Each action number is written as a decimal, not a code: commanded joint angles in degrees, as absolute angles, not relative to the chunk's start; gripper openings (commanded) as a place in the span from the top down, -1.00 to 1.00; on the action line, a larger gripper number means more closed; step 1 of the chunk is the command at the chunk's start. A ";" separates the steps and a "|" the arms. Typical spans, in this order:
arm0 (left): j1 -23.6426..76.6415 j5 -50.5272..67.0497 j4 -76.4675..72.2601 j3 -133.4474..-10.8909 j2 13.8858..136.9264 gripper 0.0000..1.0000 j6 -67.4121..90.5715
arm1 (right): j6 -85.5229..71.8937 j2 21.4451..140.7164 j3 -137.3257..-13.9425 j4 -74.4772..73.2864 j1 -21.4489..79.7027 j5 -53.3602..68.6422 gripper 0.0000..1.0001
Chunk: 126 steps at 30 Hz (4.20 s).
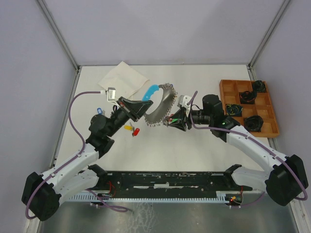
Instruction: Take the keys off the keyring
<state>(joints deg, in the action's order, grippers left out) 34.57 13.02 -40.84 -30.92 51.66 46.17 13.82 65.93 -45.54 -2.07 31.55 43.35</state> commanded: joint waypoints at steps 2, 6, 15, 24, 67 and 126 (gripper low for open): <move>34.24 11.08 -47.06 -33.80 52.05 0.95 51.31 | 12.61 64.39 -44.29 5.52 32.68 40.15 0.04; 34.04 12.64 -47.12 -34.91 52.46 0.95 51.68 | 12.48 63.97 -44.48 5.77 32.92 38.78 0.05; 33.91 14.03 -48.19 -35.33 53.55 0.95 53.18 | 10.86 62.85 -46.55 3.83 32.89 38.94 0.25; 33.84 14.21 -48.17 -35.42 53.96 0.95 53.57 | 12.10 61.63 -48.60 0.47 32.87 35.05 0.27; 33.77 15.19 -48.12 -35.68 55.58 0.95 54.47 | 14.04 60.12 -50.62 -3.17 33.59 31.63 0.23; 32.65 14.71 -56.51 -32.81 54.87 0.95 60.42 | 10.96 61.34 -50.95 -3.82 33.75 45.47 0.99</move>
<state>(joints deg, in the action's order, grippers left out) 33.71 18.00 -52.90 -32.88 57.95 60.84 7.44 61.98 -46.70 2.42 33.76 44.86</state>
